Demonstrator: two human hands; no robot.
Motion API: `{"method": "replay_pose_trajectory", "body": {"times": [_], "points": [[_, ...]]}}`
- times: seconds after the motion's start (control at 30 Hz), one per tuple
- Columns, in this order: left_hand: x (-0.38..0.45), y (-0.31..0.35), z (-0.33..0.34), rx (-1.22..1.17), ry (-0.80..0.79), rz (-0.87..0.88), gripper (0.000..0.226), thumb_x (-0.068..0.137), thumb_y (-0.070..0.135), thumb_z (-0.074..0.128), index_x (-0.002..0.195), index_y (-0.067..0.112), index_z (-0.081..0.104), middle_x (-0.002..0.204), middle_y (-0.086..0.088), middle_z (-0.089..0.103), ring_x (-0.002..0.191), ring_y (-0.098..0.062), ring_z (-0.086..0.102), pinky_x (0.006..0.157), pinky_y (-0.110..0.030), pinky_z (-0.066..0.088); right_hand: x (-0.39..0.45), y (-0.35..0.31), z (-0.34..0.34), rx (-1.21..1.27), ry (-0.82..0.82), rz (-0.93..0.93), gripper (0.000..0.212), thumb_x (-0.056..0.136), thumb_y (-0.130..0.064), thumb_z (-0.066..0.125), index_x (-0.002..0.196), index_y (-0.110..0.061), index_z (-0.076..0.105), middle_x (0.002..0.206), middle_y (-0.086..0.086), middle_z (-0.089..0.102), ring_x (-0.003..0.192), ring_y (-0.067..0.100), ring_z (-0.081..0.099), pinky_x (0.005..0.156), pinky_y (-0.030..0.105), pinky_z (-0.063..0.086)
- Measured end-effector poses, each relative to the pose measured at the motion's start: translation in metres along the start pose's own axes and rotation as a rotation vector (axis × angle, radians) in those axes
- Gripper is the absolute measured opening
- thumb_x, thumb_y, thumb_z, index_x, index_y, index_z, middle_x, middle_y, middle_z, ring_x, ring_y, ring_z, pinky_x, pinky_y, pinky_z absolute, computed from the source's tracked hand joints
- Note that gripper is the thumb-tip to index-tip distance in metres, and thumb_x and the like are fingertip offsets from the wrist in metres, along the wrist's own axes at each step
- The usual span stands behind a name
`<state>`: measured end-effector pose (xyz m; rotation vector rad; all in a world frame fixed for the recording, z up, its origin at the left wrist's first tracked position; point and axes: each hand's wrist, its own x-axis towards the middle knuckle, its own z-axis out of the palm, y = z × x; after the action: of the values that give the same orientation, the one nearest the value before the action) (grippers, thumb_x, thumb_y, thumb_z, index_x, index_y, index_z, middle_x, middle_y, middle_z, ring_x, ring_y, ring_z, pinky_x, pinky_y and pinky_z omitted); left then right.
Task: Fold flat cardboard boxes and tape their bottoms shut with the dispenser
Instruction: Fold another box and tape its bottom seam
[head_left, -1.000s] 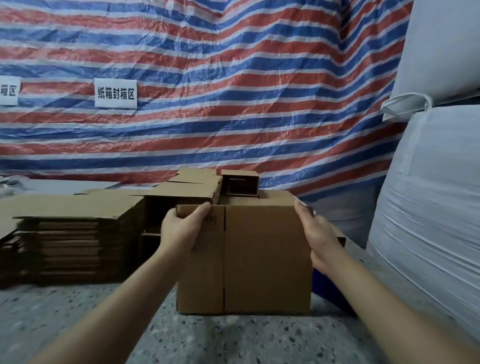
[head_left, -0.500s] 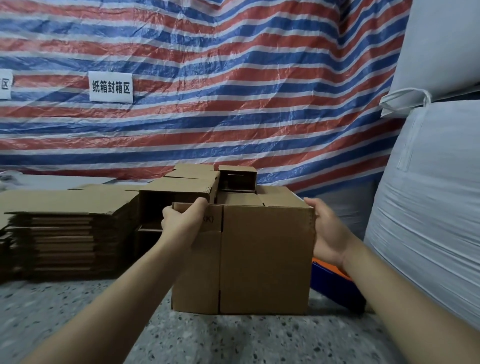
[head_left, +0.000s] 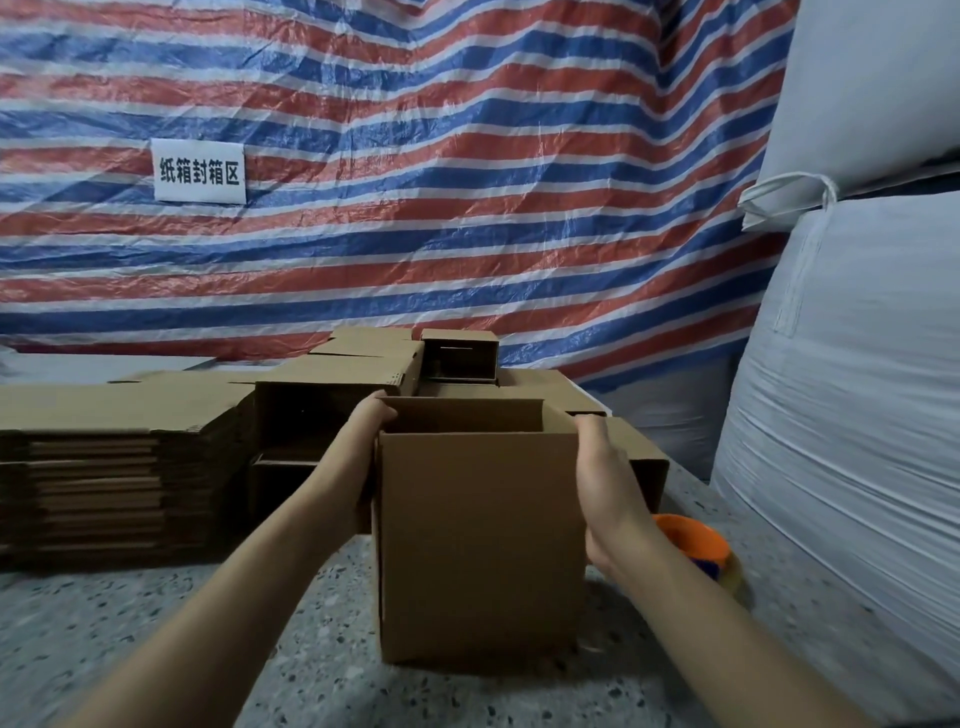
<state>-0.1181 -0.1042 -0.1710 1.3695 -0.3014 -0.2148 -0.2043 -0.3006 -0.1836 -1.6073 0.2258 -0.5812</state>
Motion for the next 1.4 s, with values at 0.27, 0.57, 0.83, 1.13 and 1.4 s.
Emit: {"method": "replay_pose_trajectory", "body": {"times": [0.27, 0.57, 0.83, 1.13, 1.4], "points": [[-0.002, 0.003, -0.002, -0.056, -0.015, -0.008, 0.025, 0.096, 0.036, 0.045, 0.113, 0.026, 0.061, 0.095, -0.012, 0.068, 0.084, -0.025, 0.064, 0.079, -0.040, 0.050, 0.019, 0.016, -0.025, 0.350, -0.104, 0.152, 0.067, 0.105, -0.053, 0.032, 0.072, -0.023, 0.082, 0.081, 0.008, 0.076, 0.070, 0.017, 0.075, 0.066, 0.034, 0.055], [0.001, -0.001, -0.001, -0.142, -0.035, -0.081, 0.051, 0.096, 0.065, 0.038, 0.104, 0.025, 0.070, 0.086, -0.006, 0.076, 0.068, -0.016, 0.074, 0.053, -0.028, 0.053, 0.022, 0.023, -0.014, 0.426, -0.109, 0.182, 0.070, 0.104, -0.052, 0.031, 0.062, -0.023, 0.079, 0.067, 0.004, 0.073, 0.061, 0.017, 0.072, 0.051, 0.027, 0.056], [-0.008, -0.009, 0.010, -0.162, 0.030, -0.018, 0.020, 0.095, 0.030, 0.060, 0.089, 0.015, 0.072, 0.064, -0.005, 0.070, 0.049, -0.014, 0.065, 0.041, -0.024, 0.049, 0.022, 0.031, -0.012, 0.385, -0.043, 0.228, 0.071, 0.102, -0.056, 0.035, 0.057, -0.023, 0.078, 0.067, 0.004, 0.075, 0.059, 0.017, 0.073, 0.047, 0.024, 0.054], [-0.004, -0.017, 0.005, -0.176, 0.032, -0.027, 0.034, 0.096, 0.027, 0.062, 0.130, 0.024, 0.059, 0.091, -0.012, 0.075, 0.063, -0.020, 0.072, 0.047, -0.027, 0.053, 0.022, 0.034, -0.007, 0.435, -0.043, 0.292, 0.071, 0.098, -0.060, 0.040, 0.049, -0.018, 0.068, 0.054, 0.003, 0.063, 0.045, 0.016, 0.061, 0.045, 0.023, 0.051], [-0.001, -0.028, -0.005, -0.141, 0.073, 0.098, 0.025, 0.090, 0.001, 0.063, 0.106, 0.020, 0.058, 0.092, -0.012, 0.067, 0.057, -0.019, 0.067, 0.045, -0.032, 0.055, 0.018, 0.038, -0.006, 0.509, -0.089, 0.184, 0.069, 0.100, -0.059, 0.036, 0.062, -0.021, 0.078, 0.068, 0.004, 0.074, 0.058, 0.018, 0.072, 0.050, 0.027, 0.055]]}}
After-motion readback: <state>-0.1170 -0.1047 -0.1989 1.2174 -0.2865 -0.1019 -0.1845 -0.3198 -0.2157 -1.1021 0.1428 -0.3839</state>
